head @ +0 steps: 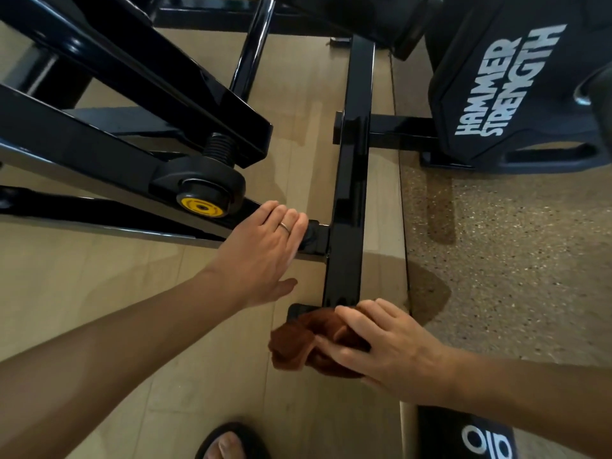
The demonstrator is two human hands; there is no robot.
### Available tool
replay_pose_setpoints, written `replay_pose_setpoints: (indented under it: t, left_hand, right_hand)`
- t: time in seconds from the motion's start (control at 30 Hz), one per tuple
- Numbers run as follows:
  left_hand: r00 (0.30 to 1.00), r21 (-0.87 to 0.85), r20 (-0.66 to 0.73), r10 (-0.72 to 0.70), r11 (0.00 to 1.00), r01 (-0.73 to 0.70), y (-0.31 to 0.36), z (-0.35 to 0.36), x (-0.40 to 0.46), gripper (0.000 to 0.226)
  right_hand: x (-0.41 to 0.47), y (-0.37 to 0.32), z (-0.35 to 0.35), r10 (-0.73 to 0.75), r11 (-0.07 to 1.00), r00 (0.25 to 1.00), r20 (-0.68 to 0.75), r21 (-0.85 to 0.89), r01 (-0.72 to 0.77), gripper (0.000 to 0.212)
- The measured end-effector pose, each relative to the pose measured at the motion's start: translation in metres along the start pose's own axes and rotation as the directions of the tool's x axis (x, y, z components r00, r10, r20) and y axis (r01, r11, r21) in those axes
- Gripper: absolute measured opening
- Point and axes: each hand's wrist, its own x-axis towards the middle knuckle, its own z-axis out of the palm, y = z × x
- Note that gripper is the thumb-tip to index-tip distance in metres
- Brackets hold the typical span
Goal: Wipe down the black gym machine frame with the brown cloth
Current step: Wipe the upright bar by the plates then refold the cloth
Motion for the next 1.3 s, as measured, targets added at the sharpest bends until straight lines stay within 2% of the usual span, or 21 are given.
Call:
replay_pose_setpoints:
  t: [0.13, 0.27, 0.33, 0.4, 0.47, 0.53, 0.6, 0.67, 0.7, 0.8, 0.93, 1.0, 1.03, 1.07, 1.13, 1.2, 1.3]
  left_hand:
    - [1.000, 0.004, -0.009, -0.013, 1.000, 0.013, 0.001, 0.000, 0.000, 0.103]
    - [0.999, -0.011, -0.004, -0.037, 0.999, 0.037, 0.001, -0.002, 0.002, 0.101]
    - [0.999, -0.021, 0.008, -0.051, 0.998, 0.051, 0.003, -0.003, 0.002, 0.102]
    - [0.998, -0.048, 0.004, -0.060, 0.997, 0.060, 0.004, -0.004, 0.003, 0.103]
    - [0.997, -0.092, 0.012, -0.071, 0.993, 0.071, 0.005, -0.006, 0.002, 0.103]
    - [0.998, -0.108, 0.015, -0.061, 0.992, 0.062, 0.004, -0.007, 0.002, 0.105]
    - [0.998, -0.102, 0.022, -0.052, 0.993, 0.054, 0.005, -0.006, 0.002, 0.104]
    - [0.998, -0.113, 0.023, -0.057, 0.992, 0.059, 0.006, -0.006, 0.003, 0.103]
    - [0.998, -0.119, 0.021, -0.060, 0.991, 0.062, 0.006, -0.006, 0.003, 0.103]
    - [0.998, -0.133, -0.004, -0.070, 0.989, 0.069, 0.005, -0.007, 0.004, 0.103]
    - [0.997, -0.139, -0.001, -0.074, 0.988, 0.073, 0.006, -0.004, 0.003, 0.102]
    - [0.997, -0.151, -0.006, -0.077, 0.986, 0.075, 0.006, -0.004, 0.003, 0.102]
    - [0.997, -0.161, -0.005, -0.076, 0.984, 0.074, 0.006, -0.005, 0.003, 0.101]
    - [0.997, -0.169, -0.005, -0.075, 0.983, 0.073, 0.005, -0.006, 0.003, 0.101]
    - [0.997, -0.178, -0.013, -0.074, 0.982, 0.070, 0.005, -0.007, 0.003, 0.101]
    - [0.997, -0.191, -0.003, -0.074, 0.979, 0.072, 0.005, -0.009, 0.004, 0.102]
    - [0.996, -0.216, 0.005, -0.085, 0.973, 0.084, 0.005, -0.009, 0.005, 0.103]
  right_hand:
    - [0.009, 0.026, -0.001, -0.115, 0.993, 0.993, 0.012, 0.032, 0.115, 0.050]
    - [0.044, 0.094, -0.016, 0.149, 0.989, 0.984, -0.093, 0.036, -0.147, 0.053]
    - [0.056, 0.116, -0.016, 0.175, 0.985, 0.981, -0.083, 0.018, -0.174, 0.053]
    - [0.056, 0.110, -0.010, 0.263, 0.964, 0.959, -0.103, 0.058, -0.258, 0.052]
    - [0.042, 0.075, -0.002, 0.335, 0.940, 0.932, -0.139, 0.119, -0.321, 0.056]
    - [0.022, 0.035, 0.005, 0.241, 0.965, 0.963, -0.121, 0.131, -0.226, 0.056]
    - [0.007, 0.020, 0.008, 0.045, 0.995, 0.995, -0.090, 0.092, -0.037, 0.043]
    - [0.010, 0.037, 0.004, -0.069, 0.996, 0.995, -0.065, 0.060, 0.073, 0.043]
    - [0.017, 0.054, 0.002, -0.055, 0.996, 0.997, -0.062, 0.066, 0.060, 0.048]
    - [0.046, 0.115, -0.003, 0.237, 0.969, 0.964, -0.123, 0.096, -0.226, 0.059]
    - [0.102, 0.168, -0.008, 0.587, 0.808, 0.788, -0.186, 0.206, -0.553, 0.052]
    - [0.124, 0.165, -0.008, 0.701, 0.713, 0.684, -0.204, 0.223, -0.664, 0.050]
    - [0.125, 0.156, -0.006, 0.723, 0.690, 0.658, -0.209, 0.211, -0.692, 0.051]
    - [0.120, 0.142, -0.003, 0.719, 0.695, 0.665, -0.200, 0.202, -0.690, 0.053]
    - [0.097, 0.105, 0.001, 0.646, 0.761, 0.746, -0.161, 0.208, -0.615, 0.057]
    - [0.069, 0.070, 0.003, 0.588, 0.800, 0.794, -0.151, 0.250, -0.545, 0.060]
    - [0.055, 0.075, 0.001, 0.500, 0.852, 0.857, -0.125, 0.249, -0.460, 0.056]
